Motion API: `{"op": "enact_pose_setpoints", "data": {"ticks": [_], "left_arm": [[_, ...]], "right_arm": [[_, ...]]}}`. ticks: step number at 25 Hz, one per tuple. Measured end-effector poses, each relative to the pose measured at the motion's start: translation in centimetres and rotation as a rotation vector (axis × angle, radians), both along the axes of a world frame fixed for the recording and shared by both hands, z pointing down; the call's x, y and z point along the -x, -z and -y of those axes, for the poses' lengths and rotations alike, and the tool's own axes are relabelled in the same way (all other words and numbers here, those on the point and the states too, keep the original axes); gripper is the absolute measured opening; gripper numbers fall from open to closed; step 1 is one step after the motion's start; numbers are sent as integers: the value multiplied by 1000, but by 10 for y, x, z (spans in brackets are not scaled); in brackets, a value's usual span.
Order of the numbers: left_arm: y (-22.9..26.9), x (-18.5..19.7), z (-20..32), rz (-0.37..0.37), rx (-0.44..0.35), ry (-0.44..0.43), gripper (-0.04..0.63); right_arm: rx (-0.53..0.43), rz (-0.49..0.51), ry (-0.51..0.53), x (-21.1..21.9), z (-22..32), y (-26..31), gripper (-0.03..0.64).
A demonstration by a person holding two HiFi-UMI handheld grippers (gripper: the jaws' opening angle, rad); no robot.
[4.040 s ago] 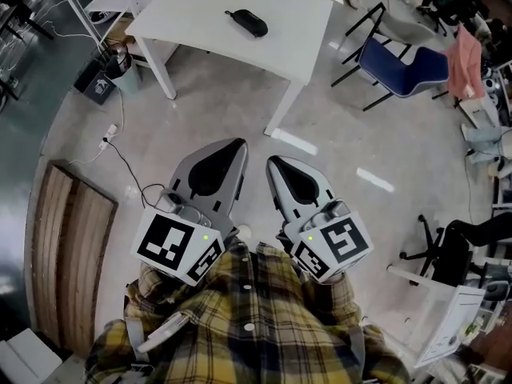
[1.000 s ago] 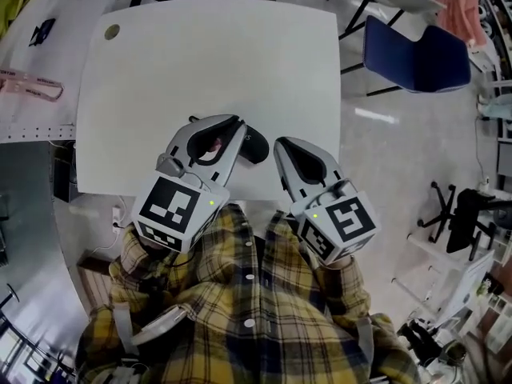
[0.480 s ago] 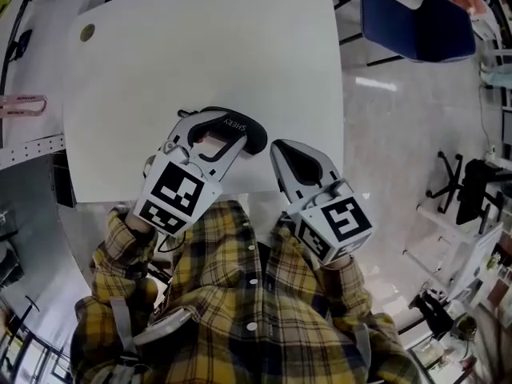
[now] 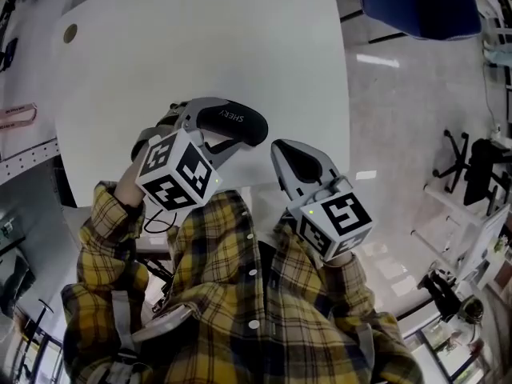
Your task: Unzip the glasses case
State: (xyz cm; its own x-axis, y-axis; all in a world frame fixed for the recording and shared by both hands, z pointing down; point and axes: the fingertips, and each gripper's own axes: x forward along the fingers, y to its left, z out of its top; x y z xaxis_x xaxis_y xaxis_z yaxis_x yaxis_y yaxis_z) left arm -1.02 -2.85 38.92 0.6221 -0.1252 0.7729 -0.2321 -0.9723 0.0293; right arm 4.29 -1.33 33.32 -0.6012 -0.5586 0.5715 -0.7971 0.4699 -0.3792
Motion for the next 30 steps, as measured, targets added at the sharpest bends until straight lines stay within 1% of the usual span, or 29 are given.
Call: {"op": "enact_pose_setpoints", "data": {"ticks": [2, 7, 10, 12, 16, 21, 24, 28, 30], "left_arm": [[-11, -1, -3, 57, -21, -72, 273], [-29, -6, -5, 155, -97, -207, 302], [-38, -9, -4, 184, -117, -260, 311], [-44, -11, -5, 190, -108, -287, 324], [-53, -11, -9, 192, -89, -323, 324], [-54, -12, -9, 175, -77, -334, 324], [-54, -13, -9, 162, -66, -340, 324], [-56, -13, -10, 148, -57, -345, 324], [-56, -13, -10, 149, -61, -346, 322]], "right_arm": [[12, -2, -5, -1, -2, -5, -2], [42, -4, -21, -6, -10, -14, -2], [62, -11, -24, -9, -15, -22, -2], [75, -14, -26, -10, -17, -30, -2], [97, -16, -29, -13, -18, -41, -2], [121, -13, -19, -13, -18, -46, -2], [132, -35, 27, -10, -22, -54, -2], [141, -138, 123, -6, -30, -78, 0], [129, -175, 168, -1, -32, -87, 0]]}}
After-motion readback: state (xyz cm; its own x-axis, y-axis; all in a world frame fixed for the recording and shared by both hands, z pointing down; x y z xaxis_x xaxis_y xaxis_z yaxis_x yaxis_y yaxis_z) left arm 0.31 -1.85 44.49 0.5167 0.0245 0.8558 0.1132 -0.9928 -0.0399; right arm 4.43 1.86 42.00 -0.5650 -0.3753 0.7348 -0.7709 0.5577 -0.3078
